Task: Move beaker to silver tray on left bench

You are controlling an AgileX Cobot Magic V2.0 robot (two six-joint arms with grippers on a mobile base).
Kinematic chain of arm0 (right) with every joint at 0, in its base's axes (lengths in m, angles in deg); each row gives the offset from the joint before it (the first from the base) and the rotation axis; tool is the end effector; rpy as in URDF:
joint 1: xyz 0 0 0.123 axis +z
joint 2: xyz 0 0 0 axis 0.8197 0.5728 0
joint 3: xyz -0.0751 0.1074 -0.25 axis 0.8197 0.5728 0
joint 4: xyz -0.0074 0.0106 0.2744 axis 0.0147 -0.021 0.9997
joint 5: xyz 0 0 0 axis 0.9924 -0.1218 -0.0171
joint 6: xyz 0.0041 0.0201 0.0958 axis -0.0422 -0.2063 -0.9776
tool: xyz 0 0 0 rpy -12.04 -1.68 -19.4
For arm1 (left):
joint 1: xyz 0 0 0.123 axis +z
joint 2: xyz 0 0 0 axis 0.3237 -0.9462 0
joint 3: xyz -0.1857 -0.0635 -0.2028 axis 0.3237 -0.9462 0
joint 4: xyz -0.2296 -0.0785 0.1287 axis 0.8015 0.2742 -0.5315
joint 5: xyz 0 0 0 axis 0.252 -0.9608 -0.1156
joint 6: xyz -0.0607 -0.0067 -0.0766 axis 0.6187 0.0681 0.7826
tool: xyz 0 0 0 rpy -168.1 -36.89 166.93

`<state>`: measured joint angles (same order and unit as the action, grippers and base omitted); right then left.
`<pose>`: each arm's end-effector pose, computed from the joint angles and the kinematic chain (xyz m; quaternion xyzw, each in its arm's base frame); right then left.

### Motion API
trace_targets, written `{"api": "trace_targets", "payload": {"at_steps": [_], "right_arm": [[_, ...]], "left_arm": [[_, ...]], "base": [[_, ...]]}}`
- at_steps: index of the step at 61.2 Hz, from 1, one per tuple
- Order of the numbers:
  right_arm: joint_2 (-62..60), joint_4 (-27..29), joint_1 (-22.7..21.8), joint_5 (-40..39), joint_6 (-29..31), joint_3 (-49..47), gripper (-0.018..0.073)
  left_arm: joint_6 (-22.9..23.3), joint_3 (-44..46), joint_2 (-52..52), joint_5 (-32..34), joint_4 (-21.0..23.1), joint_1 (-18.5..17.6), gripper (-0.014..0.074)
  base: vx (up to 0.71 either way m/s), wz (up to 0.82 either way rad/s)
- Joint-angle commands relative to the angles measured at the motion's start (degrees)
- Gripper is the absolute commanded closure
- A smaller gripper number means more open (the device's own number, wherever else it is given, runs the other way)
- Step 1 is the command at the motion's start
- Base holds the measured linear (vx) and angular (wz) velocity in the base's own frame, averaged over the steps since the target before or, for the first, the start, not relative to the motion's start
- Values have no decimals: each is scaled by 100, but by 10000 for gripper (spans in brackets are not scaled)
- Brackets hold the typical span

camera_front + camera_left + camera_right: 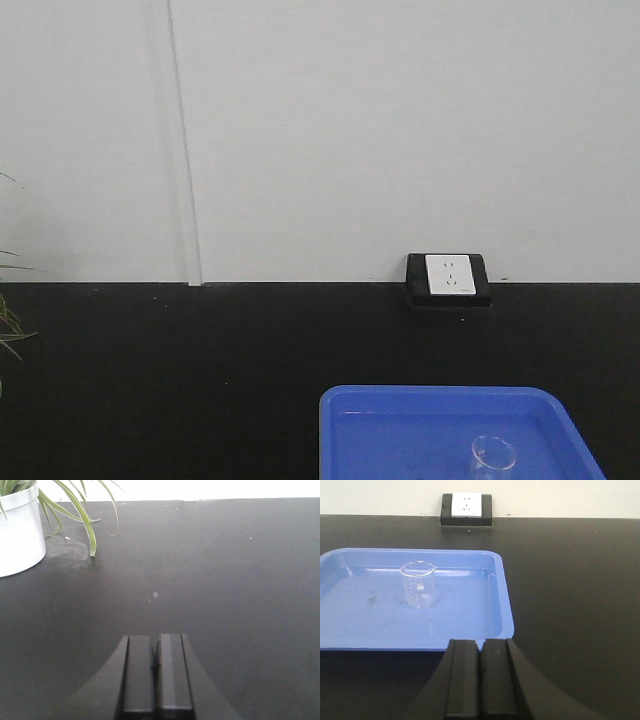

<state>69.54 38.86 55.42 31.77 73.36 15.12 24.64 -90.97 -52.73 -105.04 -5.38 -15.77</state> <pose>0.0867 -0.0012 0.1719 0.0098 0.7915 0.0006 0.6111 0.0854 0.0032 0.1684 -0.0234 0.8009 0.0057 0.5984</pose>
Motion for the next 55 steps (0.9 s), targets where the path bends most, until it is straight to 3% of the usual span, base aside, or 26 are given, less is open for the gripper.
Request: {"api": "trace_targets", "payload": {"at_steps": [1,9,16,55], "right_arm": [[-41,-18,4,-462,20,33,570],[-41,-47,4,-490,39,33,570],[-41,-454,4,-583,179,33,570],[-41,-371,8,-2852,45,33,570]], "left_arm": [[2,-113,40,452,44,1,595],[2,-113,40,452,44,1,595],[2,-113,40,452,44,1,595],[2,-113,40,452,44,1,595]], "base": [[0,0],[0,0],[0,0],[0,0]]}}
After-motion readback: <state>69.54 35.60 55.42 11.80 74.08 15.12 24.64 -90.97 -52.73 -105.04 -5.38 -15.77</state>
